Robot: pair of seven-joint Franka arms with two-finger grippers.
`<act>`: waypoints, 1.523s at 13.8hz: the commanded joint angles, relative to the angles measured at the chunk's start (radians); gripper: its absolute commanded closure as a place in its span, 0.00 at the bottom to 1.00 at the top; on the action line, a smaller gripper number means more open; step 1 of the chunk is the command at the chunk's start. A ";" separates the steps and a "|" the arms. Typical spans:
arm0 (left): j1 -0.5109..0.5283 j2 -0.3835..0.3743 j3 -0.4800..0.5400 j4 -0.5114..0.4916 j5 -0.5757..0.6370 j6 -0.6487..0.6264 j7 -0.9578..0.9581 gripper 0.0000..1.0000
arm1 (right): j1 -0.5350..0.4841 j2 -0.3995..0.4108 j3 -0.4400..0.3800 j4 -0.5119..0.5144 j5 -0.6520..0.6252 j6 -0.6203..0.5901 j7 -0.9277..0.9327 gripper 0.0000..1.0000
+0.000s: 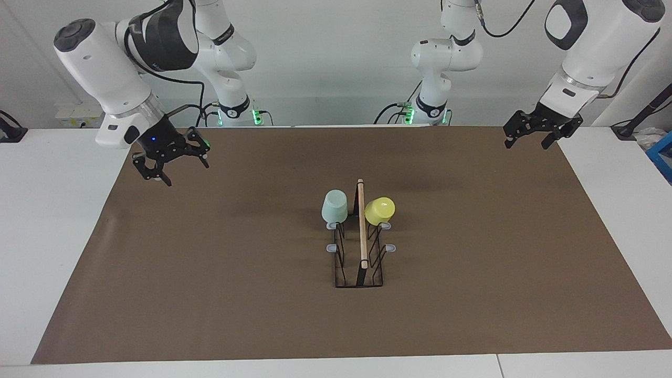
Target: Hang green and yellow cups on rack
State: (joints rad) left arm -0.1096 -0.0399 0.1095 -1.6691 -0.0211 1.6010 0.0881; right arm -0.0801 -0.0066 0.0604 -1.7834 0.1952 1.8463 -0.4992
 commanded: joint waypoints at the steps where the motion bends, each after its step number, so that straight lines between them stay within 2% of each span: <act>1: 0.001 -0.018 -0.001 -0.012 0.018 0.004 -0.011 0.00 | -0.001 -0.004 -0.002 0.006 -0.031 0.001 0.030 0.00; 4: 0.001 -0.018 -0.001 -0.012 0.018 0.005 -0.011 0.00 | 0.002 -0.006 0.003 0.009 -0.031 -0.001 0.093 0.00; 15: 0.001 -0.018 -0.001 -0.012 0.018 0.005 -0.011 0.00 | 0.005 -0.006 -0.013 0.012 -0.037 -0.005 0.097 0.00; 21: 0.001 -0.018 -0.001 -0.012 0.018 0.005 -0.011 0.00 | 0.029 -0.006 -0.019 0.024 -0.048 -0.013 0.186 0.00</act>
State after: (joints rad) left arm -0.1096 -0.0399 0.1095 -1.6691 -0.0211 1.6010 0.0878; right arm -0.0637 -0.0067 0.0463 -1.7706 0.1856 1.8472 -0.3630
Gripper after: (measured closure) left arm 0.000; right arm 0.000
